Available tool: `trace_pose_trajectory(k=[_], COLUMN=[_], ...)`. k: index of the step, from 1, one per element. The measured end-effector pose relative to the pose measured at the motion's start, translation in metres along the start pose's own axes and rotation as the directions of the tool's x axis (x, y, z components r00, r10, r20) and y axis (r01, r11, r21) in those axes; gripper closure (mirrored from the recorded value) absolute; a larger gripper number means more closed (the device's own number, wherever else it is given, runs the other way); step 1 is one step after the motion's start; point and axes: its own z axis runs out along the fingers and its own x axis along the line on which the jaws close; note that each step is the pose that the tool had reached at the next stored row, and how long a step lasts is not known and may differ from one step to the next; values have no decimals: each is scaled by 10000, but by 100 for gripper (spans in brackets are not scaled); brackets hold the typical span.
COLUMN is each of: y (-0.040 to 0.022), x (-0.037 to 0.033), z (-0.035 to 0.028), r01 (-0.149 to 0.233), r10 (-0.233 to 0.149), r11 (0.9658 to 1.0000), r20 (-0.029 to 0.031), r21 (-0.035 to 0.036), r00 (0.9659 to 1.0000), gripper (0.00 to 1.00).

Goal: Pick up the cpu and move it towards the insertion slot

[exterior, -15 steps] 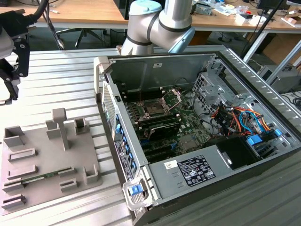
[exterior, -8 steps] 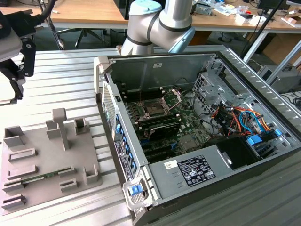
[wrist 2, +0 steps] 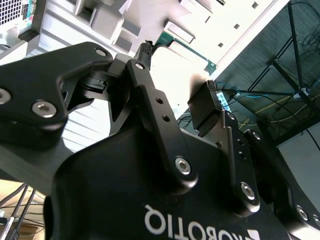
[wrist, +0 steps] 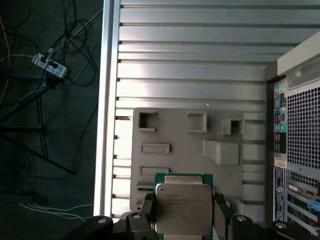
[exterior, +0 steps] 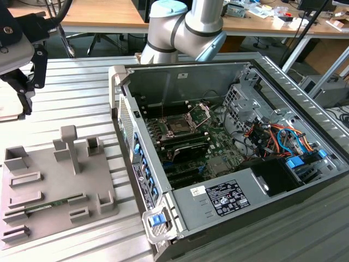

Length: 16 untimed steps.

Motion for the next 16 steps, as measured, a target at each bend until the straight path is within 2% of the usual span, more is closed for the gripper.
trace_pose_trajectory(k=[9,16], y=[-3,-7], x=[-76,-172], z=[0,0], r01=[0,1], r10=[0,-1], r11=[10000,10000], r20=[0,0], r21=[1,0], r00=[10000,10000], gripper=[45,45])
